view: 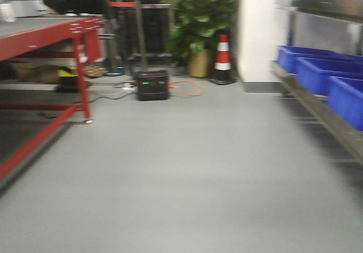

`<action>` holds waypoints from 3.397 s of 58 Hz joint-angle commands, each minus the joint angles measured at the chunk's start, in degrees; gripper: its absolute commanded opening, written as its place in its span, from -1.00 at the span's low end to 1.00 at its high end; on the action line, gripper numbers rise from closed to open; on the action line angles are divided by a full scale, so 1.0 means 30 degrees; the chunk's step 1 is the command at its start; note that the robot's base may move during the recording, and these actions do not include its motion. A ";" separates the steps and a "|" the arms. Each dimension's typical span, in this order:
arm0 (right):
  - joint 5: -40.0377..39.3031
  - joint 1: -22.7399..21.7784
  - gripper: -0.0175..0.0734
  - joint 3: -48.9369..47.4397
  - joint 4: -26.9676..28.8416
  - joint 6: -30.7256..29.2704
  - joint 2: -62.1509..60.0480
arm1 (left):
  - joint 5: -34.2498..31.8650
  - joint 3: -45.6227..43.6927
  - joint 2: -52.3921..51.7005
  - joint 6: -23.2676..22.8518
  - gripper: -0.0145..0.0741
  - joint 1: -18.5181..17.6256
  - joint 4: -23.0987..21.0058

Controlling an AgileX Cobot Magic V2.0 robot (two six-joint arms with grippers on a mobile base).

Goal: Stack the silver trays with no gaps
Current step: 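Drive the base away from the shelf holding the tray, then turn and drive the base to the other shelf of blue bins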

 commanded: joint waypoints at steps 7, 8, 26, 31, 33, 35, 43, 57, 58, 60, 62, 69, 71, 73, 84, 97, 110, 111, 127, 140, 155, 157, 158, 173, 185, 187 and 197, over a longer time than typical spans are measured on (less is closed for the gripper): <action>-0.1186 0.0061 -0.79 -0.0261 0.0326 -0.0325 -0.0233 | -0.0846 -0.0159 -0.0284 0.0445 -0.69 -0.0150 0.0054; -0.1186 0.0061 -0.79 -0.0261 0.0326 -0.0325 -0.0233 | -0.0846 -0.0159 -0.0284 0.0445 -0.69 -0.0150 0.0054; -0.1186 0.0061 -0.79 -0.0261 0.0326 -0.0325 -0.0233 | -0.0846 -0.0159 -0.0284 0.0445 -0.69 -0.0150 0.0054; -0.1186 0.0061 -0.79 -0.0261 0.0326 -0.0325 -0.0233 | -0.0846 -0.0159 -0.0284 0.0445 -0.69 -0.0150 0.0054; -0.1186 0.0061 -0.79 -0.0261 0.0326 -0.0325 -0.0233 | -0.0846 -0.0159 -0.0284 0.0445 -0.69 -0.0150 0.0054; -0.1186 0.0061 -0.79 -0.0261 0.0326 -0.0325 -0.0233 | -0.0846 -0.0159 -0.0284 0.0445 -0.69 -0.0150 0.0054; -0.1186 0.0061 -0.79 -0.0261 0.0326 -0.0325 -0.0233 | -0.0846 -0.0159 -0.0284 0.0445 -0.69 -0.0150 0.0054; -0.1186 0.0061 -0.79 -0.0261 0.0326 -0.0325 -0.0233 | -0.0846 -0.0159 -0.0284 0.0445 -0.69 -0.0150 0.0054; -0.1186 0.0061 -0.79 -0.0261 0.0326 -0.0325 -0.0233 | -0.0846 -0.0159 -0.0284 0.0445 -0.69 -0.0150 0.0054; -0.1186 0.0061 -0.79 -0.0261 0.0326 -0.0325 -0.0233 | -0.0846 -0.0159 -0.0284 0.0445 -0.69 -0.0150 0.0054; -0.1186 0.0061 -0.79 -0.0261 0.0326 -0.0325 -0.0233 | -0.0846 -0.0159 -0.0284 0.0445 -0.69 -0.0150 0.0054; -0.1186 0.0061 -0.79 -0.0261 0.0326 -0.0325 -0.0233 | -0.0846 -0.0159 -0.0284 0.0445 -0.69 -0.0150 0.0054; -0.1186 0.0061 -0.79 -0.0261 0.0326 -0.0325 -0.0233 | -0.0846 -0.0159 -0.0284 0.0445 -0.69 -0.0150 0.0054; -0.1186 0.0061 -0.79 -0.0261 0.0326 -0.0325 -0.0233 | -0.0846 -0.0159 -0.0284 0.0445 -0.69 -0.0150 0.0054; -0.1186 0.0061 -0.79 -0.0261 0.0326 -0.0325 -0.0233 | -0.0846 -0.0159 -0.0284 0.0445 -0.69 -0.0150 0.0054; -0.1186 0.0061 -0.79 -0.0261 0.0326 -0.0325 -0.0233 | -0.0846 -0.0159 -0.0284 0.0445 -0.69 -0.0150 0.0054; -0.1186 0.0061 -0.79 -0.0261 0.0326 -0.0325 -0.0233 | -0.0846 -0.0159 -0.0284 0.0445 -0.69 -0.0150 0.0054; -0.1186 0.0061 -0.79 -0.0261 0.0326 -0.0325 -0.0233 | -0.0846 -0.0159 -0.0284 0.0445 -0.69 -0.0150 0.0054; -0.1182 0.0061 -0.79 -0.0261 0.0374 -0.0325 -0.0233 | -0.0846 -0.0159 -0.0284 0.0445 -0.69 -0.0150 0.0054; -0.1182 0.0061 -0.79 -0.0261 0.0374 -0.0325 -0.0233 | -0.0846 -0.0159 -0.0284 0.0445 -0.69 -0.0150 0.0054; -0.1182 0.0061 -0.79 -0.0261 0.0374 -0.0325 -0.0233 | -0.0846 -0.0159 -0.0284 0.0445 -0.69 -0.0150 0.0054; -0.1182 0.0061 -0.79 -0.0261 0.0374 -0.0325 -0.0233 | -0.0846 -0.0159 -0.0284 0.0445 -0.69 -0.0150 0.0054; -0.1182 0.0061 -0.79 -0.0261 0.0374 -0.0325 -0.0233 | -0.0846 -0.0159 -0.0284 0.0445 -0.69 -0.0150 0.0054; -0.1182 0.0061 -0.79 -0.0261 0.0374 -0.0325 -0.0233 | -0.0880 -0.0159 -0.0284 0.0445 -0.69 -0.0150 0.0054; -0.1218 0.0061 -0.79 -0.0261 0.0371 -0.0325 -0.0233 | -0.0836 -0.0159 -0.0284 0.0445 -0.69 -0.0150 0.0054; -0.1218 0.0061 -0.79 -0.0261 0.0371 -0.0325 -0.0233 | -0.0836 -0.0159 -0.0284 0.0445 -0.69 -0.0150 0.0054; -0.1265 0.0061 -0.79 -0.0261 0.0419 -0.0325 -0.0233 | -0.0836 -0.0159 -0.0284 0.0445 -0.69 -0.0150 0.0054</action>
